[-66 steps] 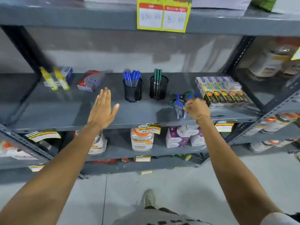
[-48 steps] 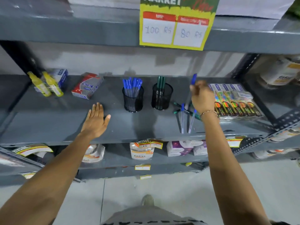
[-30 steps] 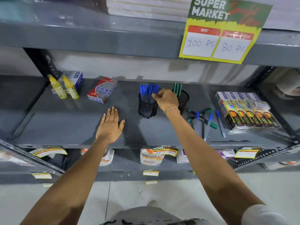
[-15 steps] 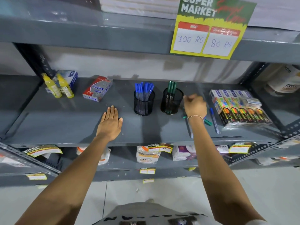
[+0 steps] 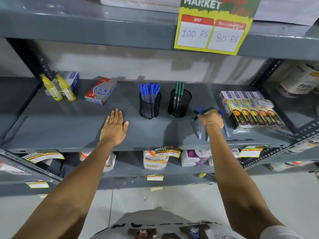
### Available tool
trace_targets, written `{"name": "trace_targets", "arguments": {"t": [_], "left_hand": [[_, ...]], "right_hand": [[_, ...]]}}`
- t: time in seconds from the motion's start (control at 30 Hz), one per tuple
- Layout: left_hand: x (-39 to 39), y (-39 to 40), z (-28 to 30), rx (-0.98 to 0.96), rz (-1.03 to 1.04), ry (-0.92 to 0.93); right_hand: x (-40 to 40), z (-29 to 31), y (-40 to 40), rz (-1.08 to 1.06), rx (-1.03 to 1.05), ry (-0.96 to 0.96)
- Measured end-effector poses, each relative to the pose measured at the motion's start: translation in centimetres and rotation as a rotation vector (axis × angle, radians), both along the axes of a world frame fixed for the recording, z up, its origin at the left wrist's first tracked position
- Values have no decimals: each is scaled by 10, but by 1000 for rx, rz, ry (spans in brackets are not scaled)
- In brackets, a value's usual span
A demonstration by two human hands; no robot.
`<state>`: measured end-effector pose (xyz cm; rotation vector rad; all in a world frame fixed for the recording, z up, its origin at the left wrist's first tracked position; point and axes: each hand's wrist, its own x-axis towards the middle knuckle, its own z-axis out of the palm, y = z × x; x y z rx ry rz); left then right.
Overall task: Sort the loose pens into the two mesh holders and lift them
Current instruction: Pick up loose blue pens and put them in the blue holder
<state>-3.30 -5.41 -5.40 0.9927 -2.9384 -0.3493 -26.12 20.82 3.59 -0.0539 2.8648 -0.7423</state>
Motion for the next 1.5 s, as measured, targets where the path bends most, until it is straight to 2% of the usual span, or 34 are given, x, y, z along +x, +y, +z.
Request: {"name": "trace_targets", "arguments": {"t": [0.1,0.2,0.3,0.4,0.47,0.6,0.7,0.77,0.93,1.07,1.23,1.5], "left_hand": [[-1,0,-1,-4,4,3],[0,0,-2,-10,5,1],[0,0,-2,-21,5,1],[0,0,-2,-25,4,9],[0,-1,-1,-29,4,15],[0,-2,-1,-29,1,20],[0,-1,-1,-32,-2,23],[0,-2,-2,-28,0,21],[-1,-3,-3,-13,7,3],[-1,-2,-3,-6,11,4],[-1,0,-2,2,9,-4],[-1,1,1,-18,7,-26]], "right_hand": [[-2,26,-11,37,-154,149],[2,61,-31,116,-431,282],[19,79,-61,169,-734,321],[41,72,-91,283,-802,284],[50,59,-108,353,-746,233],[59,30,-126,434,-481,147],[60,21,-129,467,-408,83],[59,21,-127,462,-430,77],[43,34,-102,317,-500,180],[21,31,-53,105,-332,284],[-2,9,15,-214,-134,122],[-3,-3,38,-143,86,-35]]}}
